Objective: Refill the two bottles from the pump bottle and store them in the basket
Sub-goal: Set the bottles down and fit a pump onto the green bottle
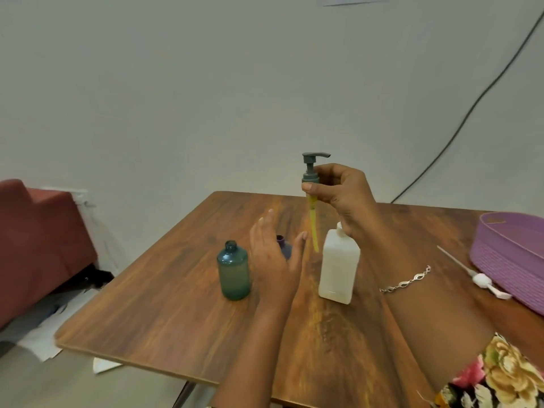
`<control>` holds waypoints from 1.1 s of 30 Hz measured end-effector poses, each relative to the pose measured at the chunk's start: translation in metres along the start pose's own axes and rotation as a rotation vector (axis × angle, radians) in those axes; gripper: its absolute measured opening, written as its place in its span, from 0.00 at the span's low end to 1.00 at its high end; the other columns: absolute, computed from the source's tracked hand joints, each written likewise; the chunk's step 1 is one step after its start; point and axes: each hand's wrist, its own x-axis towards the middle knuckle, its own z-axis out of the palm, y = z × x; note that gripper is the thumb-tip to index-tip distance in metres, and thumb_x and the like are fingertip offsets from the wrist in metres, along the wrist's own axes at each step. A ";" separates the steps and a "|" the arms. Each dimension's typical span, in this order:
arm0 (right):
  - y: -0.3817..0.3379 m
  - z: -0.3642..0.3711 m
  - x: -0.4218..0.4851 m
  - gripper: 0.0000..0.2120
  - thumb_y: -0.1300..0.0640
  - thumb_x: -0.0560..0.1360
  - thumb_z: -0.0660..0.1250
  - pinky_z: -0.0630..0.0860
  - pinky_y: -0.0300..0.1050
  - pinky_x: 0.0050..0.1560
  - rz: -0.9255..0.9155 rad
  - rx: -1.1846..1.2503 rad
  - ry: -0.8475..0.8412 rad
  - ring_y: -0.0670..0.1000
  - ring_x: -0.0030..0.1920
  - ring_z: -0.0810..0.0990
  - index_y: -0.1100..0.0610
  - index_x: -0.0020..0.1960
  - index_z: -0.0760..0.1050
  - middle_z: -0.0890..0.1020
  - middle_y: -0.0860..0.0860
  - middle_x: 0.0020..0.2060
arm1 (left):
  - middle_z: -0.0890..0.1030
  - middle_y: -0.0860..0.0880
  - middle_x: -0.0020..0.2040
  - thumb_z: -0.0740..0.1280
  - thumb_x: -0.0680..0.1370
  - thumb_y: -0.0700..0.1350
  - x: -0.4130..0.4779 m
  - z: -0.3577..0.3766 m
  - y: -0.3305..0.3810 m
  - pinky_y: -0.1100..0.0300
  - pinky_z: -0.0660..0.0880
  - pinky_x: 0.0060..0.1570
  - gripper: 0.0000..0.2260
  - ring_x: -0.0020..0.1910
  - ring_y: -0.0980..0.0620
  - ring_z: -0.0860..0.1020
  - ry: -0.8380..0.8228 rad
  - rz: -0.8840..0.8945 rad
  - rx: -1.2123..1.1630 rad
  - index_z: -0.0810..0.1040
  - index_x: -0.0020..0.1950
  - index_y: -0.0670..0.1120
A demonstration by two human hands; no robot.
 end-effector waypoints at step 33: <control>0.085 0.117 0.021 0.14 0.66 0.66 0.74 0.78 0.44 0.50 -0.029 -0.063 -0.053 0.46 0.43 0.79 0.60 0.49 0.75 0.79 0.47 0.39 | 0.74 0.53 0.54 0.75 0.69 0.47 0.014 -0.037 -0.116 0.62 0.67 0.49 0.23 0.52 0.56 0.71 -0.155 -0.409 0.026 0.72 0.61 0.46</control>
